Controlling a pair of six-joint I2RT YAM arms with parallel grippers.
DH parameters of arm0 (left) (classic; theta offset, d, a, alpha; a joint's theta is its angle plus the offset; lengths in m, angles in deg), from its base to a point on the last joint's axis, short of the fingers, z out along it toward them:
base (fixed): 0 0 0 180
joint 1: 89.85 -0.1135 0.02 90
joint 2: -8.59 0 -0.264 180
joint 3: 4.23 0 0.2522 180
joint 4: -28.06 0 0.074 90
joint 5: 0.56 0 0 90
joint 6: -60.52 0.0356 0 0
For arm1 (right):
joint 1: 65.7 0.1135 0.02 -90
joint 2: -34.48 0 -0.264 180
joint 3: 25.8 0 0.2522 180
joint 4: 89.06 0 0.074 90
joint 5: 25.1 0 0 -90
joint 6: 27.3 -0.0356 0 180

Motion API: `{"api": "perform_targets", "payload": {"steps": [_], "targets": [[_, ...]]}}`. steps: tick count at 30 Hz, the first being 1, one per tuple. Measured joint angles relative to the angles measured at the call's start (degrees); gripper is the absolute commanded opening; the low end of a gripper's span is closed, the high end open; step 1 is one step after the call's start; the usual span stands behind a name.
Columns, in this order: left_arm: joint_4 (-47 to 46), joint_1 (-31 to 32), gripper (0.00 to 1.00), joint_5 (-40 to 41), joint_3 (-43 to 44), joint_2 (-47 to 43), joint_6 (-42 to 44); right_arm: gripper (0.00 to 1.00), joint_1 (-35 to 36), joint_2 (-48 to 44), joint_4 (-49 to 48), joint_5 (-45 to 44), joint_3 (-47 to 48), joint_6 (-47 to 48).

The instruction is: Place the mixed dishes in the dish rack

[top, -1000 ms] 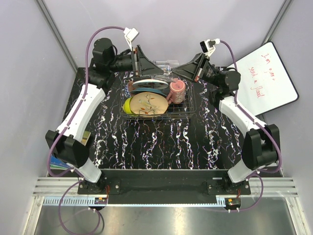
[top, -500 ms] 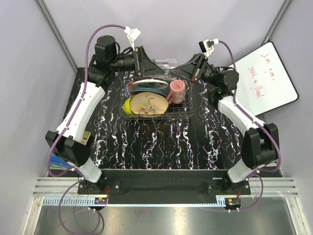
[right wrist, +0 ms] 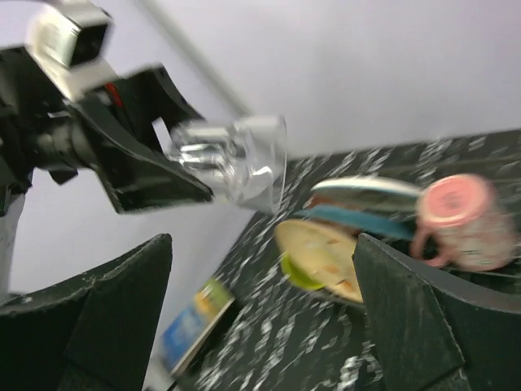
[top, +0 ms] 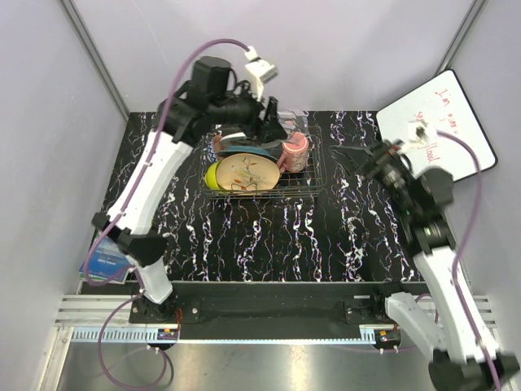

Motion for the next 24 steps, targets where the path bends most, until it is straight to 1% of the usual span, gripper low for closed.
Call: {"api": "perform_targets", "payload": {"steps": [2,4,9,12,15,24], "targets": [[3.2,1.8,0.0,0.6,3.4,4.4,3.1,1.0,0.0,-8.2,5.9,-9.2,-1.8,4.6],[5.8,3.1,0.0,0.9,4.8,8.2,5.4,1.0,0.0,-12.7,9.5,-15.6,-1.7,7.6],[11.5,5.6,0.0,2.6,6.2,18.7,10.6,0.99,0.0,-13.7,17.5,-24.2,-1.9,11.3],[13.8,6.3,0.0,3.8,6.2,22.2,12.9,1.0,0.0,-13.7,21.6,-26.5,-3.4,12.5],[14.6,6.8,0.0,5.0,6.2,23.4,14.2,1.0,0.0,-13.9,24.1,-27.6,-4.4,13.2],[11.7,7.0,0.0,8.1,6.9,24.0,15.0,0.98,0.0,-15.3,25.4,-27.9,-5.8,14.5]]}}
